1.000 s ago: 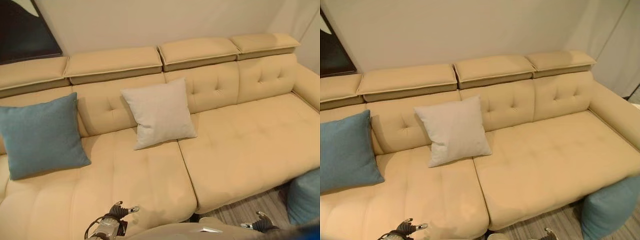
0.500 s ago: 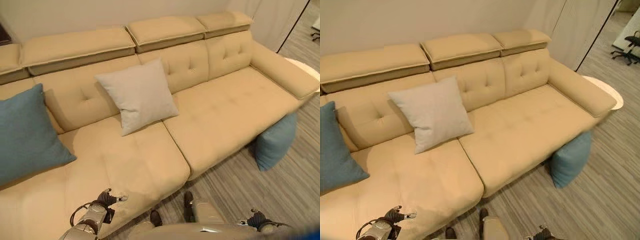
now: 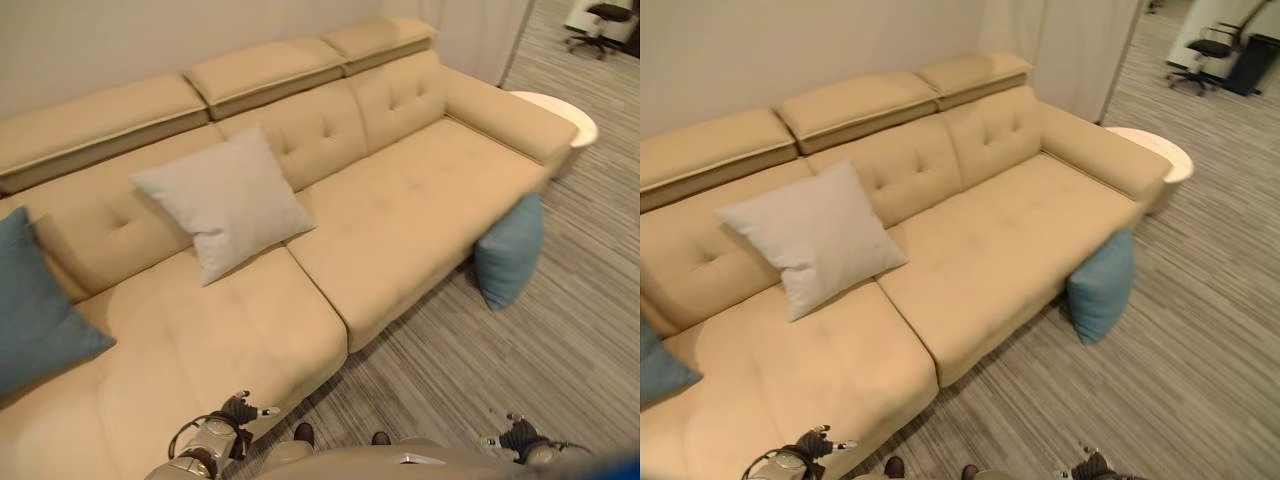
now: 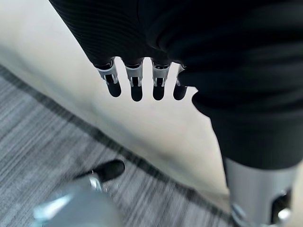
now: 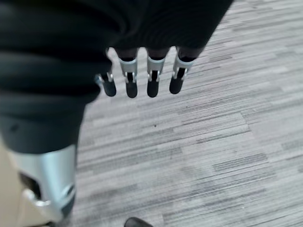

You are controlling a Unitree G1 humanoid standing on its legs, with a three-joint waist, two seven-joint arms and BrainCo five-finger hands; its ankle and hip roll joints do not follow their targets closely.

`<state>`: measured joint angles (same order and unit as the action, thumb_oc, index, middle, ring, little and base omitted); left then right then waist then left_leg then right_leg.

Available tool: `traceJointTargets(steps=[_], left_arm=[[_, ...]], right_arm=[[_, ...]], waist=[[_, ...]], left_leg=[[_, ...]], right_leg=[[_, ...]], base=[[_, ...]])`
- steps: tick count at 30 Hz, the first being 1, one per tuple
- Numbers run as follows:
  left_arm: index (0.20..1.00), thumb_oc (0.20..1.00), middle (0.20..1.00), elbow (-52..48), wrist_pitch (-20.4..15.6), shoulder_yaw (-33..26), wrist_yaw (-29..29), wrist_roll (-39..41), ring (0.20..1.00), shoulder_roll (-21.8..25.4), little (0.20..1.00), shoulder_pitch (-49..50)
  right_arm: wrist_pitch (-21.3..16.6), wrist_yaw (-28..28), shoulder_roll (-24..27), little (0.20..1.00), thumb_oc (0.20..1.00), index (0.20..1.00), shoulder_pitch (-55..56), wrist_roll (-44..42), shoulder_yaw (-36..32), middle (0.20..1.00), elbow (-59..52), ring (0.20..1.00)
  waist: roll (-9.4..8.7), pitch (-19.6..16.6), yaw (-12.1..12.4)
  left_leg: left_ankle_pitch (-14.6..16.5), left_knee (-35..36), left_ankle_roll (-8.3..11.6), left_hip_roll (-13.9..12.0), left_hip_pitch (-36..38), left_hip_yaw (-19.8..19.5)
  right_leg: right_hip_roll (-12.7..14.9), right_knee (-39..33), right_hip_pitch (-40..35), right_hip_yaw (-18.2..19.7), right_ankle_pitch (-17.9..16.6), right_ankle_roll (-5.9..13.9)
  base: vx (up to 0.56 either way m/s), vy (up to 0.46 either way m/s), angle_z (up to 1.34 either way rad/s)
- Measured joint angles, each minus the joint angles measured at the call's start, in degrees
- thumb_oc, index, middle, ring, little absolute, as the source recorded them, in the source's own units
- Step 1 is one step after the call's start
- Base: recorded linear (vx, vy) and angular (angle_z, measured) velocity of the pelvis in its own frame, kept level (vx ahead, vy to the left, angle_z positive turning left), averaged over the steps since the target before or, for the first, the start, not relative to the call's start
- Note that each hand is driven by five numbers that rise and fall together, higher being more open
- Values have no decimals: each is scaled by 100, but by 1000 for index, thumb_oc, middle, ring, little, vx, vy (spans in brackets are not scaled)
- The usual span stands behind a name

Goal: Pick up all the scattered cushions and arrange them neatly on the sofa.

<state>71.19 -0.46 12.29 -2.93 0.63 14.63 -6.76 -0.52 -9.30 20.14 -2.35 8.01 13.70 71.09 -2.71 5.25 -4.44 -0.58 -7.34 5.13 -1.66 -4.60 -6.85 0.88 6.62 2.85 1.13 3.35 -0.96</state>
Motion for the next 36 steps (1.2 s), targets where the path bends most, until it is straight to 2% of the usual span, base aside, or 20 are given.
traceJointTargets(steps=[2, 4, 6, 7, 8, 9, 10, 11, 12, 14, 18, 19, 20, 21, 23, 27, 29, 30, 32, 36], left_arm=[[1000, 1000, 1000, 3, -4, 7, 4, -1, 1000, -32, 1000, -42], [1000, 1000, 1000, 9, -2, 66, 0, -3, 1000, -57, 1000, -170], [1000, 1000, 1000, 5, 6, 112, 0, -8, 1000, -56, 1000, -266], [1000, 1000, 1000, -19, -9, 129, -4, -13, 1000, -91, 1000, -370], [1000, 1000, 1000, -29, -20, 170, -43, -14, 1000, -28, 1000, -398], [1000, 1000, 1000, -29, -17, 285, -80, -15, 1000, 48, 1000, -448], [1000, 1000, 1000, -27, -21, 279, -120, -15, 1000, 73, 1000, -565], [1000, 1000, 1000, -130, -31, 296, -162, -18, 1000, 4, 1000, -578], [1000, 1000, 1000, -466, -147, 330, -250, -64, 1000, -63, 1000, -437], [1000, 1000, 1000, -223, -139, 318, -216, -309, 1000, -151, 1000, -259], [1000, 1000, 1000, 44, -8, 101, -238, -470, 1000, 277, 1000, 369], [1000, 1000, 1000, -15, 60, 99, -287, -476, 1000, 318, 1000, 406], [1000, 1000, 1000, -22, 89, 82, -371, -558, 1000, 132, 1000, 527], [1000, 1000, 1000, -22, 106, 109, -382, -591, 1000, 113, 1000, 510], [1000, 1000, 1000, -253, -104, 349, -355, -626, 1000, -52, 1000, 63], [1000, 1000, 1000, -149, -112, 589, -334, -629, 1000, -466, 1000, -80], [1000, 1000, 1000, -136, -108, 514, -338, -626, 1000, -524, 1000, -77], [1000, 1000, 1000, -60, -97, 523, -342, -628, 1000, -476, 1000, -71], [1000, 1000, 1000, 17, -80, 564, -349, -629, 1000, -445, 1000, -75], [1000, 1000, 1000, 92, -89, 592, -347, -631, 1000, -377, 1000, -149]], right_arm=[[-44, -11, 113, 1000, 1000, 1000, -13, -12, -7, 1000, -29, 1000], [-31, -17, 146, 1000, 1000, 1000, 49, -52, -116, 1000, -13, 1000], [-38, -11, 1, 1000, 1000, 1000, 57, -107, -248, 1000, -10, 1000], [-7, -13, -88, 1000, 1000, 1000, 193, -109, -262, 1000, -25, 1000], [5, -25, -174, 1000, 1000, 1000, 167, -108, -271, 1000, -16, 1000], [-2, -30, -290, 1000, 1000, 1000, 68, -109, -267, 1000, -32, 1000], [5, -46, -350, 1000, 1000, 1000, -18, -109, -255, 1000, -41, 1000], [32, -71, -418, 1000, 1000, 1000, -30, -110, -238, 1000, -11, 1000], [63, -119, -514, 1000, 1000, 1000, -47, -119, -187, 1000, 52, 1000], [32, -117, -441, 1000, 1000, 1000, -26, -119, -208, 1000, 83, 1000], [-3, -224, -394, 1000, 1000, 1000, 23, -117, -208, 1000, 129, 1000], [17, -254, -460, 1000, 1000, 1000, -49, -120, -248, 1000, 76, 1000], [-68, -269, -489, 1000, 1000, 1000, -34, -112, -140, 1000, -111, 1000], [-74, -280, -425, 1000, 1000, 1000, 38, -115, -110, 1000, -165, 1000], [-47, -342, -362, 1000, 1000, 1000, 326, -218, -71, 1000, -147, 1000], [-51, -380, -365, 1000, 1000, 1000, 342, -225, -66, 1000, -103, 1000], [-71, -387, -341, 1000, 1000, 1000, 345, -230, -64, 1000, 13, 1000], [-76, -393, -311, 1000, 1000, 1000, 288, -253, -59, 1000, 114, 1000], [-111, -396, -269, 1000, 1000, 1000, 217, -298, -52, 1000, 198, 1000], [-100, -410, -238, 1000, 1000, 1000, 194, -332, -60, 1000, 196, 1000]], waist=[[-36, 35, -68], [39, 153, -240], [-99, 207, -260], [-182, 250, -335], [-207, 300, -330], [-215, 332, -392], [-203, 438, -417], [-206, 527, -371], [-43, 702, 10], [220, 849, 99], [229, 708, 453], [20, 661, 514], [-89, 407, 626], [43, 293, 531], [148, 230, 270], [274, 301, 161], [419, 406, 180], [446, 437, 221], [419, 468, 250], [261, 597, 248]], left_leg=[[534, -486, -34, 162, 30, -323], [733, -191, -315, 199, 208, -328], [454, 136, -598, 539, 225, 20], [363, 90, -680, 704, 173, 203], [336, 13, -773, 714, 87, 423], [309, -13, -917, 722, -87, 787], [323, -5, -1099, 727, -245, 1022], [125, 75, -1230, 661, -326, 1398], [-10, 167, -1247, 489, -418, 1827], [-45, 449, -1192, 305, -284, 2002], [-455, 932, -910, -10, -166, 2645], [-447, 746, -453, 93, -417, 2391], [-437, 628, -464, 18, -189, 2097], [-261, 703, -342, -161, 111, 1887], [-254, 683, -336, -372, 122, 1709], [-257, 462, -185, -557, -12, 1596], [-221, 280, 41, -666, -90, 1563], [-201, 44, 77, -642, -145, 1364], [-173, -172, 123, -390, -283, 895], [-163, 158, 108, 82, -562, 766]], right_leg=[[132, -103, 22, 290, -191, 122], [196, -112, 82, 388, -280, 278], [471, -190, 327, 749, -440, 574], [599, -243, 454, 771, -703, 687], [606, -341, 590, 869, -994, 825], [625, -640, 753, 986, -1550, 1087], [647, -741, 900, 892, -1623, 1284], [625, -499, 1063, 392, -1284, 1217], [671, 458, 1328, -1098, -648, 820], [595, 1083, 979, -1340, 17, 708], [619, 1730, 312, -1582, 941, 673], [655, 874, 105, -1560, 1078, 292], [573, 452, 222, -1235, 860, 210], [363, 144, 54, -1205, 586, 329], [147, -105, -51, -1252, 267, 328], [-37, -179, -89, -1312, 221, 222], [-133, 14, 25, -1314, 357, -5], [-119, 160, 94, -1221, 437, -151], [4, 216, 121, -1018, 438, -181], [154, -74, 31, -882, 333, -354]], base=[[-90, 283, -80], [-126, 228, -44], [-192, 204, -77], [-293, 245, -81], [-259, 157, -125], [-413, 152, -143], [-420, 132, -135], [-424, 158, -177], [-252, 110, -172], [-169, 55, -119], [-106, -78, -81], [-22, -295, -162], [32, -250, -156], [8, -273, -110], [-10, -230, -5], [13, -126, 5], [111, -133, -5], [168, -128, -28], [171, -67, -33], [174, -30, 4]])
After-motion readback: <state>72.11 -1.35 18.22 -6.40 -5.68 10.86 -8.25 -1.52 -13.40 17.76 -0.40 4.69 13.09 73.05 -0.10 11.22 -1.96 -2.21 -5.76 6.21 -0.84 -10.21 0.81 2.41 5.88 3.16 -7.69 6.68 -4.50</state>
